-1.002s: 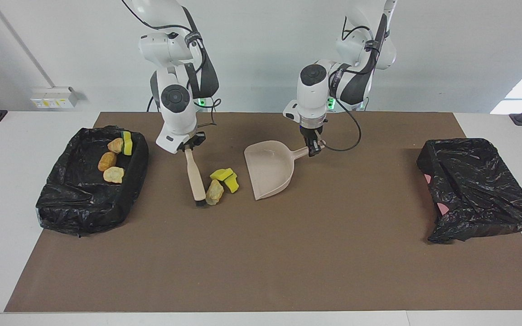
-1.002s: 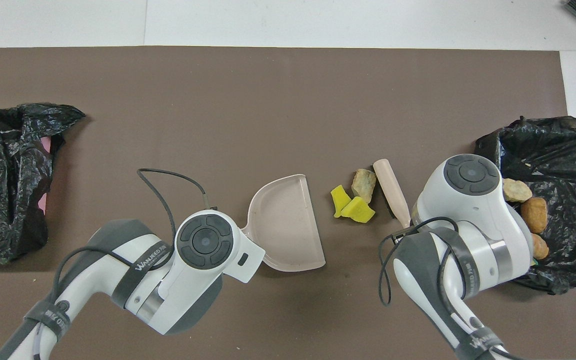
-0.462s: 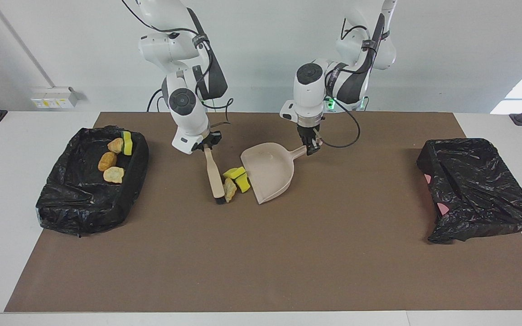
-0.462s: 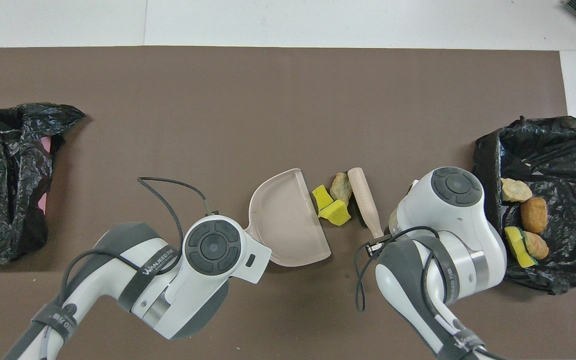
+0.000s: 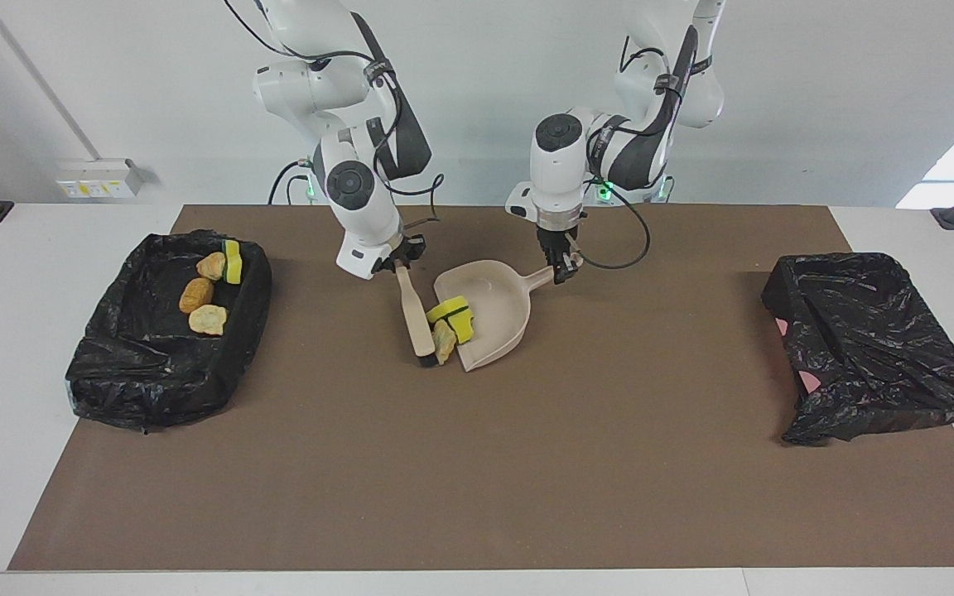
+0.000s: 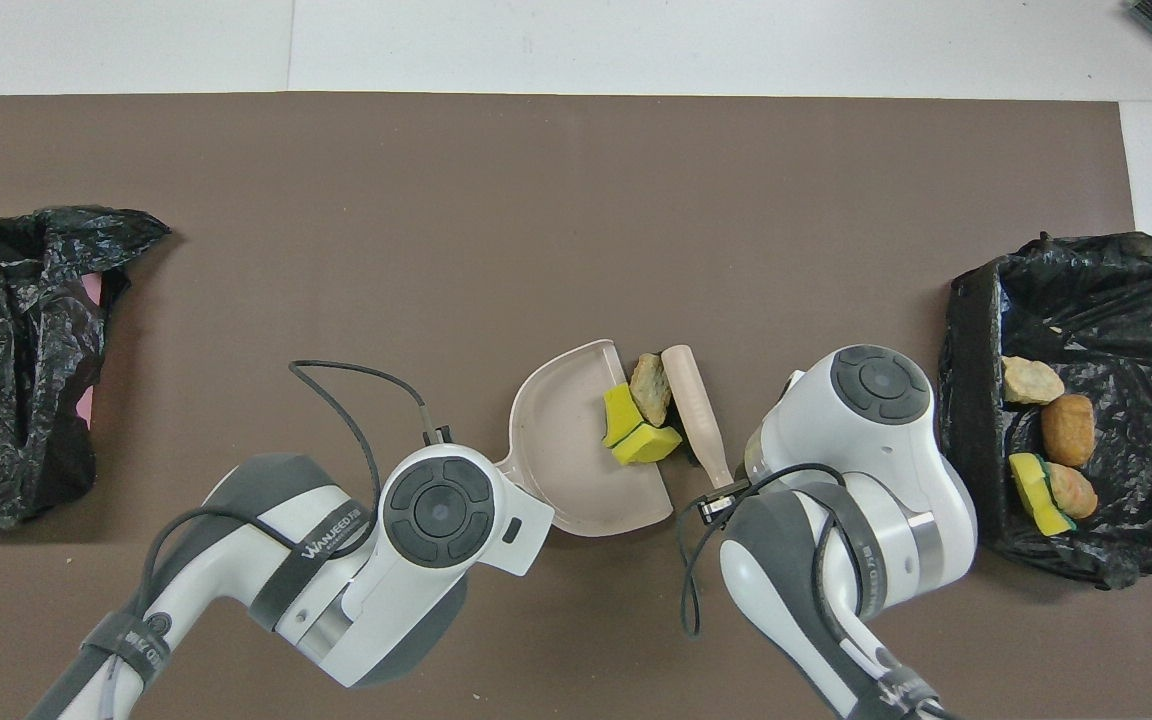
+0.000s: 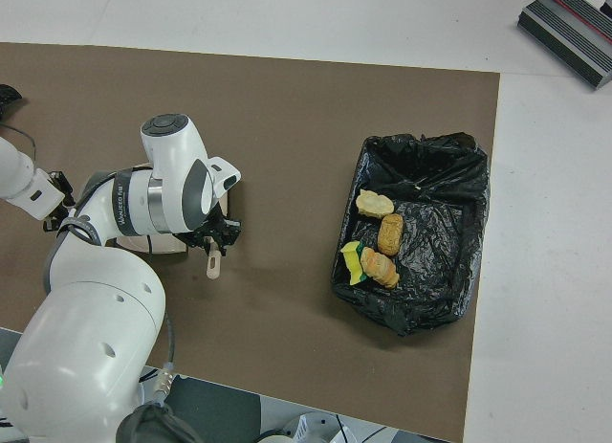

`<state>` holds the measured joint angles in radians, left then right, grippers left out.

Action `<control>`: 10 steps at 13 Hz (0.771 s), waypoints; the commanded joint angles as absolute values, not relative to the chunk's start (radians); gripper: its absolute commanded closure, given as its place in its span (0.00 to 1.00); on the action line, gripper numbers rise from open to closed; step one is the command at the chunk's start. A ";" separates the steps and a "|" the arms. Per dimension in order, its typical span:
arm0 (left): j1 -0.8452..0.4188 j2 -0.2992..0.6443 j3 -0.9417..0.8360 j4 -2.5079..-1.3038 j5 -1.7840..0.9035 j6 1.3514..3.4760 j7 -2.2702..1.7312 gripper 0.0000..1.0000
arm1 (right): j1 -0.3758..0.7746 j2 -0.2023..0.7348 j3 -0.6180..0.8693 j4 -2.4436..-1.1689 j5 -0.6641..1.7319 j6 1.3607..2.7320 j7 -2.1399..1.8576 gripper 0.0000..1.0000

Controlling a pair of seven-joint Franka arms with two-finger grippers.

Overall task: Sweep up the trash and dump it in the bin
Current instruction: 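Sweep the yellow sponge and bread into the dustpan with the right gripper's brush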

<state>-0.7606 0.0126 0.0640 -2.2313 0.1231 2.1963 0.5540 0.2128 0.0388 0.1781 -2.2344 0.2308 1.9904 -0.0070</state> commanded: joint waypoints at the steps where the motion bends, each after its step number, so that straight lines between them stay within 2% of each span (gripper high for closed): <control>1: -0.781 0.014 0.077 -2.253 0.144 2.262 0.535 1.00 | 0.209 0.073 0.181 -2.192 0.293 2.010 -0.048 1.00; 4: -0.772 0.017 0.075 -2.253 0.141 2.282 0.538 1.00 | 0.254 0.061 0.183 -2.195 0.316 1.990 -0.028 1.00; 6: -0.770 0.023 0.075 -2.253 0.132 2.292 0.534 1.00 | 0.238 0.058 0.181 -2.192 0.359 1.916 -0.057 1.00; 10: -0.767 0.026 0.075 -2.253 0.130 2.324 0.545 1.00 | 0.207 0.026 0.176 -2.184 0.431 1.859 -0.086 1.00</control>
